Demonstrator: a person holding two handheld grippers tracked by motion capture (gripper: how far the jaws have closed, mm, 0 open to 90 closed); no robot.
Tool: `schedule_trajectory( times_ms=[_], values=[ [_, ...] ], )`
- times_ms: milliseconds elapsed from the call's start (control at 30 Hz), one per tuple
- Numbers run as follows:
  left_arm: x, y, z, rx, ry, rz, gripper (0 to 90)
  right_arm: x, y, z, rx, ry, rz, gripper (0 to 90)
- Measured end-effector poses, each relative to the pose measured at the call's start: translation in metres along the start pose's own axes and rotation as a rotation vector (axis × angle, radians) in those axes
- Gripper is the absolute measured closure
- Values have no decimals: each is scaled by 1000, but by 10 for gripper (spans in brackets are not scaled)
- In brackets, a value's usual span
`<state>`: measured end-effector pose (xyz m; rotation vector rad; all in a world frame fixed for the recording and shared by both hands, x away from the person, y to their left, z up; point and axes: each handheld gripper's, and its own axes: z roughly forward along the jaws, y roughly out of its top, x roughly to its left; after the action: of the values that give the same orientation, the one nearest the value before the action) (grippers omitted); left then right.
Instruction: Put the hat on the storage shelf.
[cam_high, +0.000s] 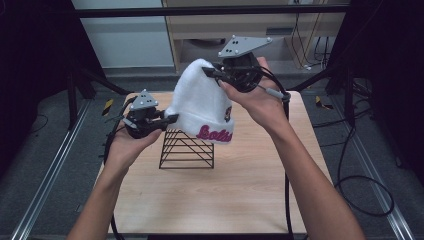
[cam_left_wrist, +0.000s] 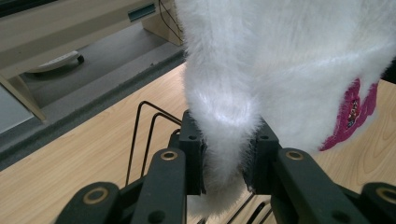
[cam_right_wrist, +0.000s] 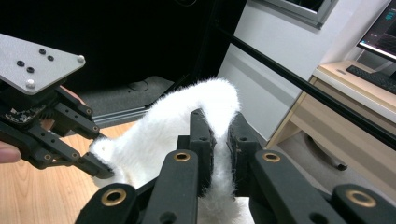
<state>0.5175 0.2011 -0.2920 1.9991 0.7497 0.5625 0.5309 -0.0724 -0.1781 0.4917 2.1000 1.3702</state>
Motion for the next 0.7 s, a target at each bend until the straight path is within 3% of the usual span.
schedule_trajectory(
  times_ms=[700],
  values=[
    [14,-22,-3,-5,40,-50,716,4,-11,37,44,35,3,830]
  ],
)
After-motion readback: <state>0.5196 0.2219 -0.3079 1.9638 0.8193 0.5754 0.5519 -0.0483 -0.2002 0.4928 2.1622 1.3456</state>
